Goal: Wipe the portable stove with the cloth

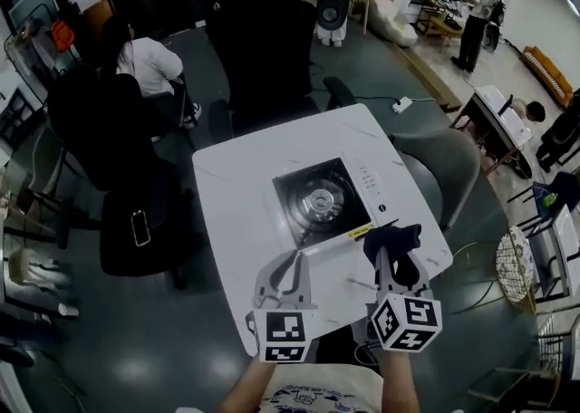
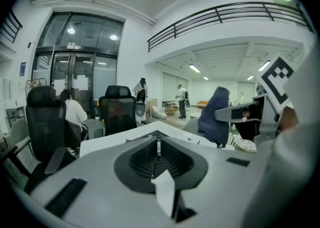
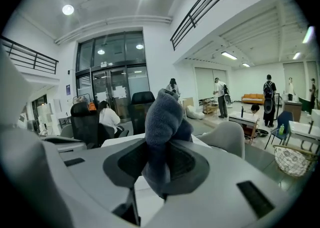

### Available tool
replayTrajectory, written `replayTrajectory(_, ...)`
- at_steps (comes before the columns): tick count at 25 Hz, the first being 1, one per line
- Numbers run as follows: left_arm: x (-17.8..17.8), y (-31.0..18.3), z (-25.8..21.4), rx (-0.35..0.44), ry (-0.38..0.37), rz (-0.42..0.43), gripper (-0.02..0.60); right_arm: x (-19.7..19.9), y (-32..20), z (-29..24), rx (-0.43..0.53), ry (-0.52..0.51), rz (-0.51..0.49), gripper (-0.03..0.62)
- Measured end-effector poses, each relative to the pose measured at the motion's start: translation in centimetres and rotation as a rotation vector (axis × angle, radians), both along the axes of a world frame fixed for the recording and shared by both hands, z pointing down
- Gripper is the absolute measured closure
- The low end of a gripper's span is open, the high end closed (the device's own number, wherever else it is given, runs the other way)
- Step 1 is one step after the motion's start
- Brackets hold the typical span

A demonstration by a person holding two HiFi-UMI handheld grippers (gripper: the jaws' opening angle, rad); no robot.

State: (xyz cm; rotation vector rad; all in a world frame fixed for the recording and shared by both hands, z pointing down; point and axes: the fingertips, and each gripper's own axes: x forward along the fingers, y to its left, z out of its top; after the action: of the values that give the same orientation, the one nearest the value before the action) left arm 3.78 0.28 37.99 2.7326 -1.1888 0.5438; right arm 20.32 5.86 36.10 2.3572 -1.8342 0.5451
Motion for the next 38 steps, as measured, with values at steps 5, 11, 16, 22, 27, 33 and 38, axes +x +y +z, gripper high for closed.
replayTrajectory(5,2.4,-3.3,0.4,-0.022,-0.014,-0.085,0.551,4.0,-5.2,-0.1,-0.020,0.007,-0.073,0.485)
replayTrajectory(11,4.0,-5.8,0.5,-0.045,-0.049,-0.185,0.551,7.9,-9.9,0.0,-0.044,0.006,-0.153,0.485)
replayTrajectory(16,4.7,-7.7,1.4,-0.070,-0.078,-0.258,0.551,10.2,-13.9,1.1,-0.068,0.009,-0.222,0.485)
replayTrajectory(22,5.1,-9.5,2.6,-0.089,-0.109,-0.326,0.551,11.9,-18.8,2.6,-0.091,0.024,-0.292,0.485)
replayTrajectory(27,5.1,-10.9,3.8,-0.116,-0.122,-0.374,0.551,12.0,-22.6,4.2,-0.118,0.042,-0.358,0.485)
replayTrajectory(33,4.9,-11.7,5.3,-0.155,-0.146,-0.403,0.551,11.6,-26.2,6.3,-0.152,0.072,-0.424,0.485)
replayTrajectory(38,4.2,-12.1,6.4,-0.185,-0.160,-0.434,0.551,11.5,-28.6,8.0,-0.171,0.103,-0.460,0.485)
